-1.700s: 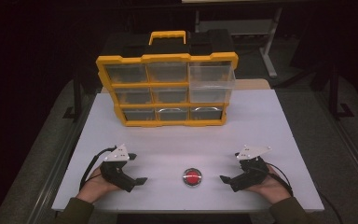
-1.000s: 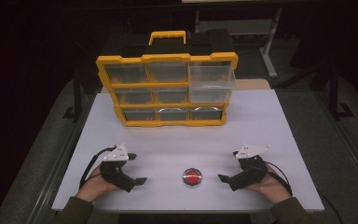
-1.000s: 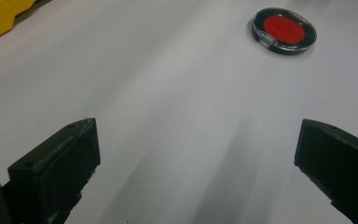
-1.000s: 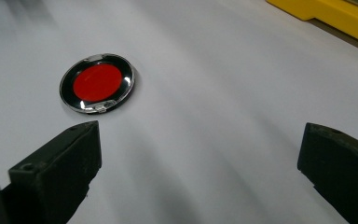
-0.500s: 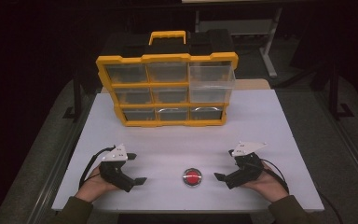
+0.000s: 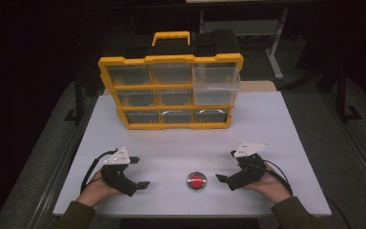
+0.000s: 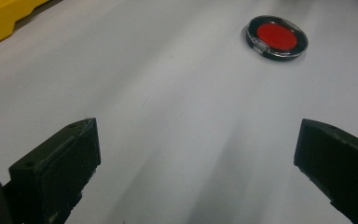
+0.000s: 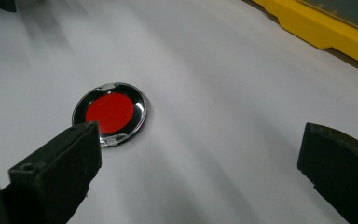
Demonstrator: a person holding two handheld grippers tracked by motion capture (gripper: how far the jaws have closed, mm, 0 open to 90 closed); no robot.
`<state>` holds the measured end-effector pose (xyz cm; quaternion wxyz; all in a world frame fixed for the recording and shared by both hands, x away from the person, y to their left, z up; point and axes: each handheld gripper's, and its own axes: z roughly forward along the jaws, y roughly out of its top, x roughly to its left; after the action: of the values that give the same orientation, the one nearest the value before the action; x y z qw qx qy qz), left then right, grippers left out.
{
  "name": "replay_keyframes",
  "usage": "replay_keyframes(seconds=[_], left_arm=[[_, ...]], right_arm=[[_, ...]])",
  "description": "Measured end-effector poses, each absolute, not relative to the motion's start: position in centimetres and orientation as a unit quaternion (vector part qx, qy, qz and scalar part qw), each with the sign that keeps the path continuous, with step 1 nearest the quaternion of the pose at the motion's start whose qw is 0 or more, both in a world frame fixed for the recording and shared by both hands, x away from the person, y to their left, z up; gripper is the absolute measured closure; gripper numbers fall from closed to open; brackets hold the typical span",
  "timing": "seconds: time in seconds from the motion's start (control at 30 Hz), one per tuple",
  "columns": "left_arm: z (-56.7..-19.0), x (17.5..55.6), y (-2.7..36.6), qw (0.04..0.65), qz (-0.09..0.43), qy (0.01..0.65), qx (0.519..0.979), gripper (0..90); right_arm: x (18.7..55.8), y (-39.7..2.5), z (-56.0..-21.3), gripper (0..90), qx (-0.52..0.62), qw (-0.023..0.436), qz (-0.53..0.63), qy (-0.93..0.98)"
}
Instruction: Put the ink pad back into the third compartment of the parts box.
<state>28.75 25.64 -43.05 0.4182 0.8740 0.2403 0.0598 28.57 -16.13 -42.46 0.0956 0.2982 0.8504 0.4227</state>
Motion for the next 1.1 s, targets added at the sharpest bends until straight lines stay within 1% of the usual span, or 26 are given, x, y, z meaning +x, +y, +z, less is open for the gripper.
replay_keyframes(seconds=[1.1], left_arm=[[-43.1, 28.7, 25.5, 0.420, 0.054, 0.235, 0.875, 0.0]], right_arm=[[29.5, -13.5, -42.0, 0.0, 0.274, 0.082, 0.432, 0.855]])
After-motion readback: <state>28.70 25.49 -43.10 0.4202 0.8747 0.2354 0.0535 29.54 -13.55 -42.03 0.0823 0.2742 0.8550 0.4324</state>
